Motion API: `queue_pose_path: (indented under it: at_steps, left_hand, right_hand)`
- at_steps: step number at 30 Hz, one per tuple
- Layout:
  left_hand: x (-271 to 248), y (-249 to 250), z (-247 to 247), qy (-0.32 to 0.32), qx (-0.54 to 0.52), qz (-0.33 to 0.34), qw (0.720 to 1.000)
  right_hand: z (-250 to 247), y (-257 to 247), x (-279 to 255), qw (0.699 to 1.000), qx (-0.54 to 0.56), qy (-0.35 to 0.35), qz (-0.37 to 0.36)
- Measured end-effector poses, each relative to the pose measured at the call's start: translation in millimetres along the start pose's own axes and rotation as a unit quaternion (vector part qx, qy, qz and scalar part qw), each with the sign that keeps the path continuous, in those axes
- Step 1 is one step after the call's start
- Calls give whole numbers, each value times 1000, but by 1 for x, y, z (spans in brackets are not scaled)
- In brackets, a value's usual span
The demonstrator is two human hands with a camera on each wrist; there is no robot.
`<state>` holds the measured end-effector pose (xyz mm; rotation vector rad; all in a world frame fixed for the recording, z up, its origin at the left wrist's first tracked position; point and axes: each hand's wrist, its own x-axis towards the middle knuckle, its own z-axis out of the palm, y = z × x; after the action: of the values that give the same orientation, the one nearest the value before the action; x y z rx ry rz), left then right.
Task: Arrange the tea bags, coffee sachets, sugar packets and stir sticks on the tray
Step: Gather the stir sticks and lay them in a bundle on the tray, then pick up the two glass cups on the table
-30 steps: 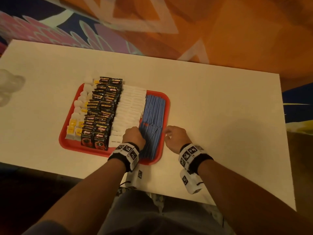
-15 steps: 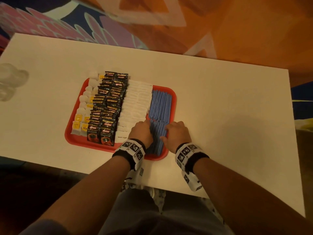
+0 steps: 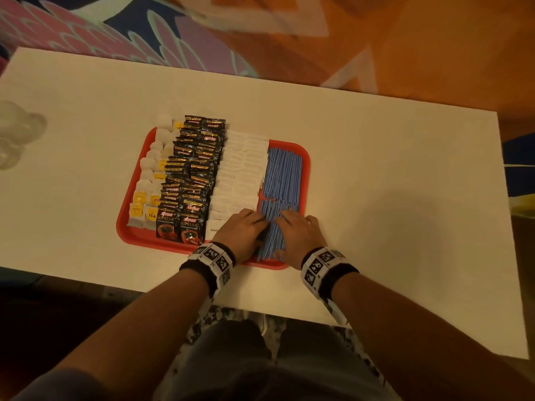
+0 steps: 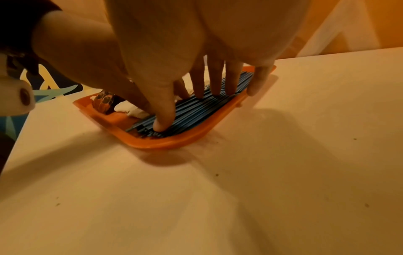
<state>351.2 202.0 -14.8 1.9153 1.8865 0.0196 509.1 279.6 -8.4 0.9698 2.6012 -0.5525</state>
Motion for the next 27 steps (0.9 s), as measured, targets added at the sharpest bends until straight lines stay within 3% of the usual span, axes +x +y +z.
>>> queue_pose_path:
  at_steps: [4, 8, 13, 19, 23, 27]
  left_hand:
    - [-3, -7, -2, -1, 10, 21, 1000]
    - [-7, -8, -3, -69, 63, 32, 995]
    - [-9, -9, -2, -42, 63, 40, 996]
    - [-8, -14, -1, -67, 96, 71, 991]
    - [-14, -13, -8, -35, 37, 62, 997]
    - [-29, -29, -18, 39, -94, -18, 995]
  right_hand:
    - [1, -5, -1, 1000, 10, 1, 16]
    - [0, -12, 1, 1000, 4, -2, 27]
    - [3, -14, -4, 999, 3, -12, 41]
    - [7, -17, -13, 997, 30, -11, 67]
    - [11, -23, -21, 986, 109, 46, 114]
    - [2, -25, -33, 938, 260, 98, 208]
